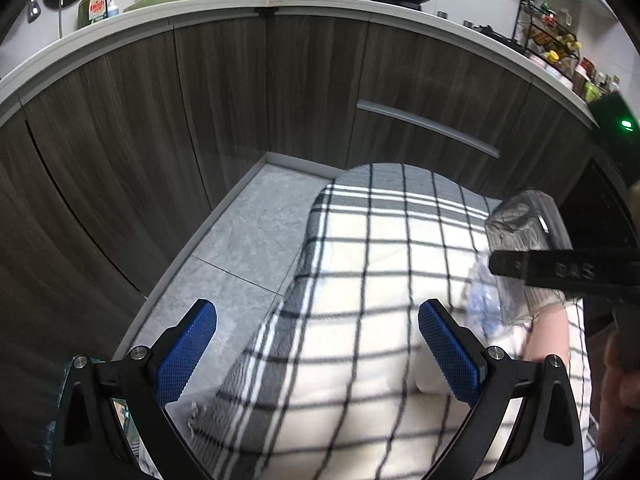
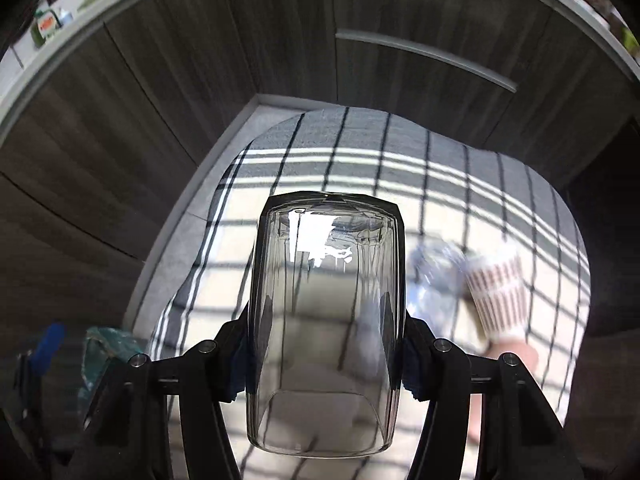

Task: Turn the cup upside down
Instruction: 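Lift the glass cup with the right tool and rotate it over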

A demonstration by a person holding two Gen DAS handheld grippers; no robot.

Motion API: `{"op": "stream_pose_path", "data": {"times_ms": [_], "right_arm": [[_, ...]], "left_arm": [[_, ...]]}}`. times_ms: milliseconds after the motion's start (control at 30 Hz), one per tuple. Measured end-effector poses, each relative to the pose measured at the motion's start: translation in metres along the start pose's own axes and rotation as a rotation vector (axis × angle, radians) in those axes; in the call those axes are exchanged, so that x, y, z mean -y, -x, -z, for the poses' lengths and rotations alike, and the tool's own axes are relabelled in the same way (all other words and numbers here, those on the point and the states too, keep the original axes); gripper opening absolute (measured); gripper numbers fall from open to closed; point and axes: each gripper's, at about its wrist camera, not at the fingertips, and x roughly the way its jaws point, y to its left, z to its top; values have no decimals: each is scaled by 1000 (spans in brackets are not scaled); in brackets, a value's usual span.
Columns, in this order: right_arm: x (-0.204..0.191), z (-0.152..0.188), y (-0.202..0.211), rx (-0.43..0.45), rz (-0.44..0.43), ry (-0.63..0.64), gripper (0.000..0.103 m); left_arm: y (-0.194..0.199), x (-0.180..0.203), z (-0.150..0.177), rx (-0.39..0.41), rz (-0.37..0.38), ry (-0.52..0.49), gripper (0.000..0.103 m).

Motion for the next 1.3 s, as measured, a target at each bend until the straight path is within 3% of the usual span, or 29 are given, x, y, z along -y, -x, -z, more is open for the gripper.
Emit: {"op": "stream_pose_path", "data": {"times_ms": [300,733,967,1300], "right_arm": [[26,97,32,4,11,-69,59],[37,211,-8,-105,70,-144,59],[44,232,-31,-138,110,-176,59],[45,237,-41,-132,118,-186,59]], "left_arm": [[27,21,47,-14,53,-84,103],[26,36,108,-66,70,-151,103],[20,38,116,-86,67,-163,103],[17,39,118,-99,49,-173,103]]}}
